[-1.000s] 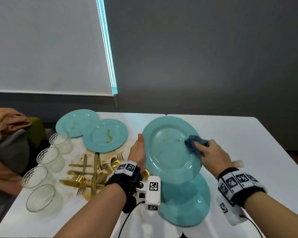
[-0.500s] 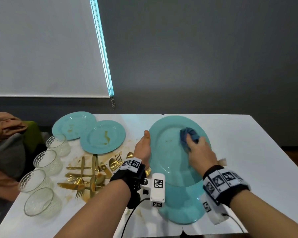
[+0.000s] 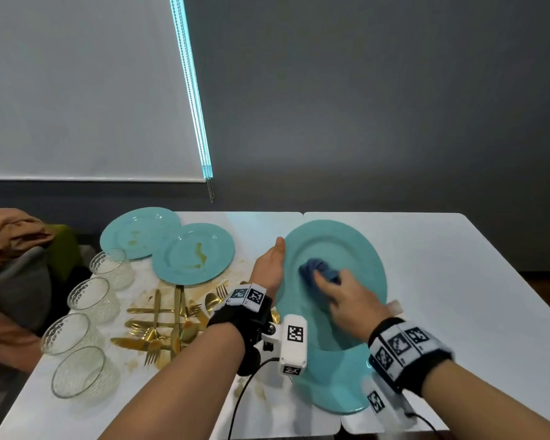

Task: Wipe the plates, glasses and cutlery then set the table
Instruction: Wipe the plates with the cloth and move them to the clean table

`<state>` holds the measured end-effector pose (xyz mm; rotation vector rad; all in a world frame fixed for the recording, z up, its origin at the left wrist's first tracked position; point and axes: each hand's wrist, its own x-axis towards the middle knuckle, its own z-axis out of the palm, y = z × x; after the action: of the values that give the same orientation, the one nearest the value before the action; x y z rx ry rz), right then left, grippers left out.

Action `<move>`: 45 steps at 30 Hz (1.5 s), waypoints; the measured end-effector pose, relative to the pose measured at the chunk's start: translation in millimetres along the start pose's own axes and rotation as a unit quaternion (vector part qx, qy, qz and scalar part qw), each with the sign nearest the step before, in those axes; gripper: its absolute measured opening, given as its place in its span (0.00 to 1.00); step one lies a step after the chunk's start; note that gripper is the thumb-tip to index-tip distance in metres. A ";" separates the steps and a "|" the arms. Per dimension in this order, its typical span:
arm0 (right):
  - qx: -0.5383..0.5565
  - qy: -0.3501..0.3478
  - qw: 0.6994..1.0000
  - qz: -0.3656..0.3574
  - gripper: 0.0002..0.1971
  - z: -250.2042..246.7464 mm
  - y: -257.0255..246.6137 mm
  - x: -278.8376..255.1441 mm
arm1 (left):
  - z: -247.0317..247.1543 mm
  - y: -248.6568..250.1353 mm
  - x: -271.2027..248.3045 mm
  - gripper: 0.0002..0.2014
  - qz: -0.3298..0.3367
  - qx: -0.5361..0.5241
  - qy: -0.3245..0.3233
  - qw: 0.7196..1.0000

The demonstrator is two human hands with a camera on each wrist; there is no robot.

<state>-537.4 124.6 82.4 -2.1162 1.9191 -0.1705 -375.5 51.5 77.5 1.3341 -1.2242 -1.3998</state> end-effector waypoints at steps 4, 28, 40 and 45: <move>-0.122 -0.123 0.985 -0.024 0.22 -6.0 32.6 -10.0 | -15.0 -20.7 12.5 0.47 -0.043 -0.034 0.010 0.998; -0.001 0.029 0.997 0.069 0.29 -18.8 -8.1 16.3 | 9.4 -5.2 2.1 0.49 -0.028 -0.022 -0.026 0.999; -0.064 0.015 0.989 0.135 0.26 -30.7 57.4 -7.4 | -12.5 -14.1 14.2 0.49 -0.017 0.000 -0.009 1.000; 0.060 0.116 0.974 0.183 0.28 -40.3 15.7 21.2 | 12.4 -0.8 1.7 0.40 -0.004 0.008 -0.053 0.999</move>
<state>-561.1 97.3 114.4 -1.6907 2.3288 -0.4598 -388.0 51.3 75.9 1.2907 -1.3030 -1.4862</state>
